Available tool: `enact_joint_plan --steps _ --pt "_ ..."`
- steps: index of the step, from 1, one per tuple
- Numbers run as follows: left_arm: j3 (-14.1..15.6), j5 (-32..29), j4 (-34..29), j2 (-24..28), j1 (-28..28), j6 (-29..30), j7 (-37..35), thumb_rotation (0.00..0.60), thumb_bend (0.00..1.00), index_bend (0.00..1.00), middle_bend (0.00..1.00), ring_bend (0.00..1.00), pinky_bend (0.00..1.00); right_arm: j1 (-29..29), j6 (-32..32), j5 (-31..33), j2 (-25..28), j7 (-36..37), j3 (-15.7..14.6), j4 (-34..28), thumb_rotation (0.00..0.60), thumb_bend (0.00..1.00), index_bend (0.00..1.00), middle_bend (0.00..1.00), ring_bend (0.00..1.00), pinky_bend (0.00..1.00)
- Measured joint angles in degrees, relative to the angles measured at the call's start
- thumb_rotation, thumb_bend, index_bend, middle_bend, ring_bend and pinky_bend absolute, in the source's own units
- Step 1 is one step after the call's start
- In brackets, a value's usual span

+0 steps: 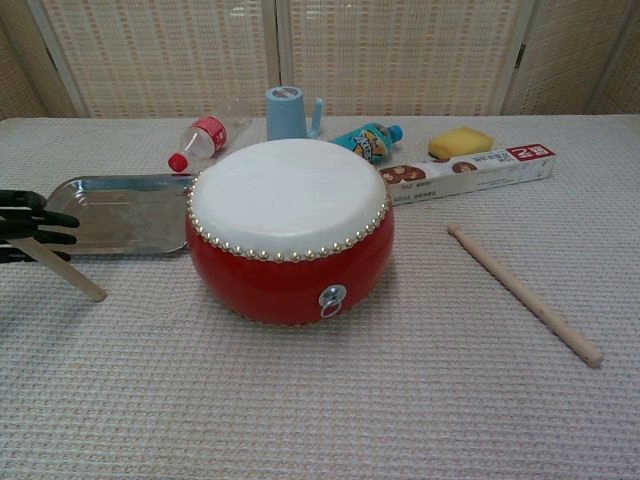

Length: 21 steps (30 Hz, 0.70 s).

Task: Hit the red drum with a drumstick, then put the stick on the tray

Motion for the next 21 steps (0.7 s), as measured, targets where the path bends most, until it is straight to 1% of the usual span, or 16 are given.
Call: enact_joint_plan --steps 2,6,8,12,14,17,21 --pt "-0.17 -1.38 -0.17 -0.33 -0.08 0.08 1.0 0.6 0.37 0.51 0.36 0.25 0.19 -0.01 -0.04 0.04 -0.09 0.09 0.0 0.07 0.6 0.16 0.03 0.14 0.0 0.11" --pt "-1.3 -5.52 -0.7 -1.48 0.04 0.64 2.87 0.6 0.37 0.51 0.37 0.27 0.19 0.06 -0.13 -0.04 -0.23 0.16 0.02 0.23 0.6 0.16 0.03 0.14 0.0 0.11" --pt "-2.05 -7.81 -1.18 -2.12 0.11 0.96 4.31 0.6 0.37 0.52 0.4 0.29 0.21 0.07 -0.11 -0.08 -0.21 0.17 0.03 0.24 0.6 0.16 0.03 0.14 0.0 0.11" --pt "-3.84 -12.79 -2.33 -4.16 0.44 2.64 9.51 0.6 0.38 0.56 0.46 0.36 0.29 0.05 -0.22 0.05 -0.19 0.32 0.04 0.37 0.6 0.16 0.03 0.14 0.0 0.11" --pt "-4.63 -15.06 -2.75 -5.33 0.57 3.59 12.24 0.6 0.38 0.57 0.5 0.41 0.34 0.05 -0.26 0.09 -0.21 0.46 0.05 0.45 0.6 0.16 0.03 0.14 0.0 0.11" --pt "-6.29 -19.33 -3.3 -7.82 0.72 5.21 16.57 0.6 0.38 0.58 0.53 0.45 0.4 0.04 -0.32 0.15 -0.24 0.69 0.06 0.67 0.6 0.16 0.03 0.14 0.0 0.11" --pt "-9.11 -24.65 -3.49 -11.93 0.77 6.81 20.46 0.6 0.37 0.58 0.56 0.47 0.43 0.01 -0.36 0.19 -0.24 1.02 0.07 0.9 0.6 0.16 0.03 0.14 0.0 0.11"
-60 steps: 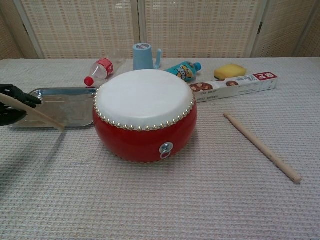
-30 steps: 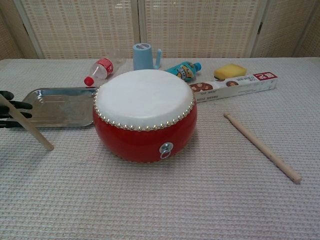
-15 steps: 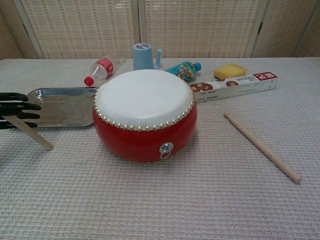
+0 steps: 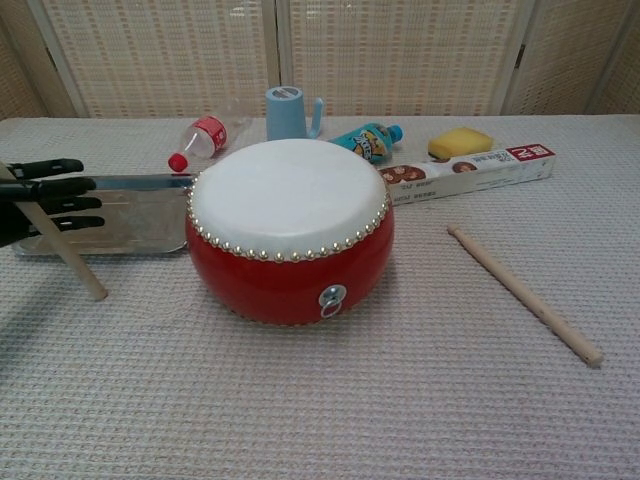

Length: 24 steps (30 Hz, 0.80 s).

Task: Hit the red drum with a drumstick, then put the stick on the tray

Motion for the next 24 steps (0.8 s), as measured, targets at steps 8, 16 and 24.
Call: enact_joint_plan --steps 8,16,24 --pt "-3.58 -5.05 1.73 -5.18 0.05 1.22 5.02 0.6 0.38 0.59 0.59 0.49 0.45 -0.02 -0.32 0.37 -0.08 0.53 0.06 0.44 0.6 0.16 0.03 0.14 0.0 0.11" --pt "-6.29 -4.46 3.92 -6.78 0.84 -2.74 1.19 0.6 0.38 0.61 0.63 0.56 0.54 0.16 -0.74 0.54 -0.29 0.82 0.13 0.86 0.6 0.16 0.03 0.14 0.0 0.11" --pt "-7.25 5.7 5.91 -6.65 2.5 -6.6 -8.31 0.6 0.38 0.61 0.64 0.57 0.53 0.2 -0.84 0.61 -0.31 0.66 0.17 0.76 0.6 0.16 0.03 0.14 0.0 0.11"
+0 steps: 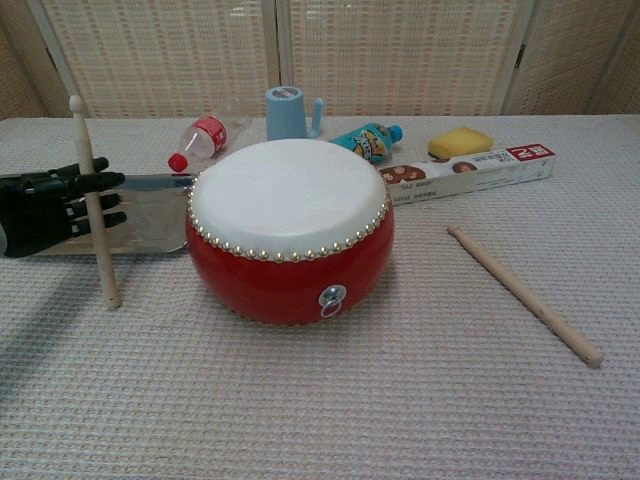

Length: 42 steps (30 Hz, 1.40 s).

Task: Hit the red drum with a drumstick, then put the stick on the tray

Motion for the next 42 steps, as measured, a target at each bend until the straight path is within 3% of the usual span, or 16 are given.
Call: enact_joint_plan --steps 9,16,24,27,31,36,42 --pt "2.05 12.01 3.95 0.12 0.65 -0.76 -12.21 0.6 0.35 0.62 0.64 0.59 0.53 -0.11 0.23 -0.01 0.08 -0.58 0.02 -0.55 0.6 0.16 0.03 0.14 0.0 0.11" --pt "4.61 16.54 6.89 0.1 -0.11 1.16 -19.37 0.595 0.3 0.62 0.64 0.59 0.52 -0.2 0.48 -0.06 0.22 -0.98 0.07 -1.0 0.6 0.16 0.03 0.14 0.0 0.11" --pt "8.55 20.39 10.0 0.13 -1.61 4.89 -25.36 0.532 0.25 0.65 0.64 0.59 0.51 -0.22 0.72 -0.19 0.25 -1.27 0.14 -1.29 0.6 0.16 0.03 0.14 0.0 0.11" --pt "9.71 21.08 10.79 0.14 -2.22 5.78 -26.54 0.471 0.24 0.65 0.63 0.59 0.5 -0.25 0.85 -0.25 0.28 -1.35 0.18 -1.39 0.6 0.16 0.03 0.14 0.0 0.11" --pt "11.22 21.66 11.56 0.2 -3.05 6.9 -27.6 0.448 0.22 0.65 0.63 0.59 0.5 -0.29 1.04 -0.35 0.27 -1.36 0.2 -1.45 0.6 0.16 0.03 0.14 0.0 0.11" --pt "12.4 21.54 12.22 0.17 -3.85 7.41 -26.86 0.453 0.22 0.67 0.63 0.59 0.5 -0.38 1.32 -0.46 0.28 -1.31 0.24 -1.5 0.6 0.16 0.03 0.14 0.0 0.11" --pt "13.38 20.05 12.75 -0.27 -4.49 7.87 -24.33 0.515 0.22 0.71 0.67 0.62 0.53 -0.48 1.55 -0.57 0.44 -1.17 0.27 -1.64 0.6 0.16 0.03 0.14 0.0 0.11"
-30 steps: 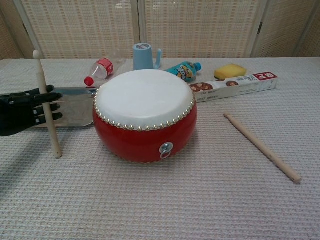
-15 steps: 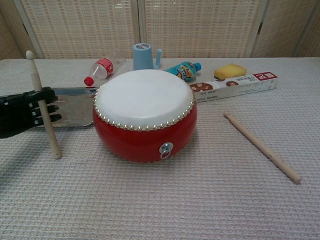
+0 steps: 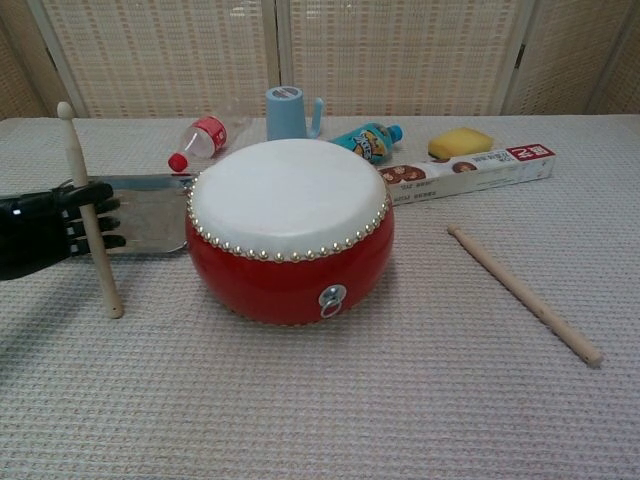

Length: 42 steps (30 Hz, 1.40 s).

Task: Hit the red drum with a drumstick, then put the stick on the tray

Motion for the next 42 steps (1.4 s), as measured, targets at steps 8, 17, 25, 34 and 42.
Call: enact_joint_plan --steps 8,17,25,34,42 --pt "1.25 0.05 0.49 -0.28 -0.23 1.08 2.96 0.522 0.22 0.72 0.67 0.62 0.53 -0.16 0.24 -0.05 0.08 0.17 -0.01 -0.1 0.6 0.16 0.02 0.14 0.0 0.11" --pt "3.78 1.12 1.17 -1.19 -0.09 3.42 3.88 0.415 0.22 0.72 0.66 0.62 0.5 -0.2 0.19 -0.01 0.12 -0.02 -0.04 -0.33 0.6 0.16 0.02 0.14 0.0 0.11" --pt "5.35 2.58 1.72 -1.18 -0.37 4.78 0.57 0.323 0.22 0.7 0.65 0.61 0.49 -0.01 -0.03 0.03 0.06 -0.28 0.05 -0.55 0.6 0.16 0.02 0.14 0.0 0.11" --pt "6.78 2.66 3.33 -2.13 -0.79 5.69 4.65 0.415 0.21 0.7 0.65 0.61 0.49 -0.09 0.02 0.19 0.2 -0.31 0.11 -0.85 0.6 0.16 0.02 0.14 0.0 0.11" --pt "7.65 1.77 4.24 -3.34 -1.08 5.43 7.06 0.434 0.22 0.71 0.65 0.61 0.49 -0.08 -0.13 0.3 0.14 -0.25 0.08 -0.9 0.6 0.16 0.02 0.14 0.0 0.11"
